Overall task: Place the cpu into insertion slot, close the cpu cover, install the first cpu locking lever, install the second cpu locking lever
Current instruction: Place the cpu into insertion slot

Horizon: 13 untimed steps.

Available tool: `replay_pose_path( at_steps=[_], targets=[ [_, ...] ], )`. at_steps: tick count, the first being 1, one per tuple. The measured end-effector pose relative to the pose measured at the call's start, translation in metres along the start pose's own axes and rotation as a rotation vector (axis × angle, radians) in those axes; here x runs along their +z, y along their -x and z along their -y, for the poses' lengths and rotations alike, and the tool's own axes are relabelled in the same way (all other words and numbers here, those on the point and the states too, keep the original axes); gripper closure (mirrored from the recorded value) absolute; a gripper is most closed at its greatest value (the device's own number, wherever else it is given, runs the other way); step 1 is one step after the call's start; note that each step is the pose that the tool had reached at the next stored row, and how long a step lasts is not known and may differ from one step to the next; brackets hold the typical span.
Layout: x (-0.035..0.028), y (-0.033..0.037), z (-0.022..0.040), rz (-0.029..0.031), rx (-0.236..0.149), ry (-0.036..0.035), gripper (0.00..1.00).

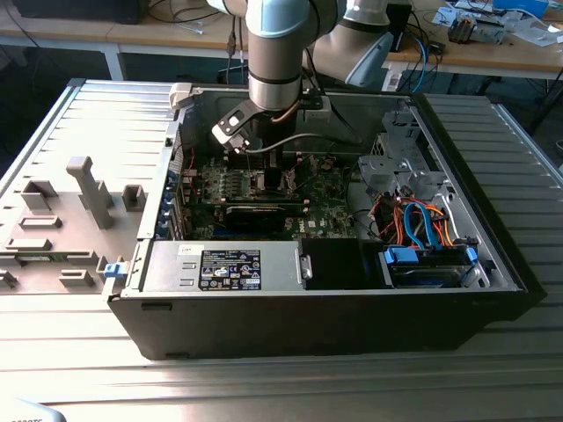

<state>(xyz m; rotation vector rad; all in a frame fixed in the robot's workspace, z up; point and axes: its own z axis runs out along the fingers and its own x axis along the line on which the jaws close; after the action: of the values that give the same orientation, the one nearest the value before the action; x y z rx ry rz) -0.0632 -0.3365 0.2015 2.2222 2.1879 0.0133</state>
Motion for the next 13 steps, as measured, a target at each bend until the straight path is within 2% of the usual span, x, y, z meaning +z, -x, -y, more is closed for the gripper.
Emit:
replay_pose_path(
  at_steps=[1,4,6,9,10,11,12,13],
  targets=[
    [-0.0013,0.0000,0.0000,-0.0007,0.000,-0.0001,0.38],
    [-0.0122,0.0001,-0.0003,-0.0015,0.000,0.0000,0.38],
    [-0.0128,0.0001,-0.0006,-0.0017,0.000,0.0000,0.38],
    [-0.0130,0.0000,-0.0011,-0.0056,0.000,-0.0017,0.40],
    [-0.0130,0.0000,-0.0016,-0.0057,0.000,-0.0031,0.46],
    [-0.0130,0.0000,-0.0020,-0.0056,0.000,-0.0041,0.46],
    [-0.0130,0.0001,-0.0024,-0.0055,0.000,-0.0049,0.53],
    [-0.0130,0.0003,-0.0028,-0.0055,0.000,-0.0061,0.53]
  ],
)
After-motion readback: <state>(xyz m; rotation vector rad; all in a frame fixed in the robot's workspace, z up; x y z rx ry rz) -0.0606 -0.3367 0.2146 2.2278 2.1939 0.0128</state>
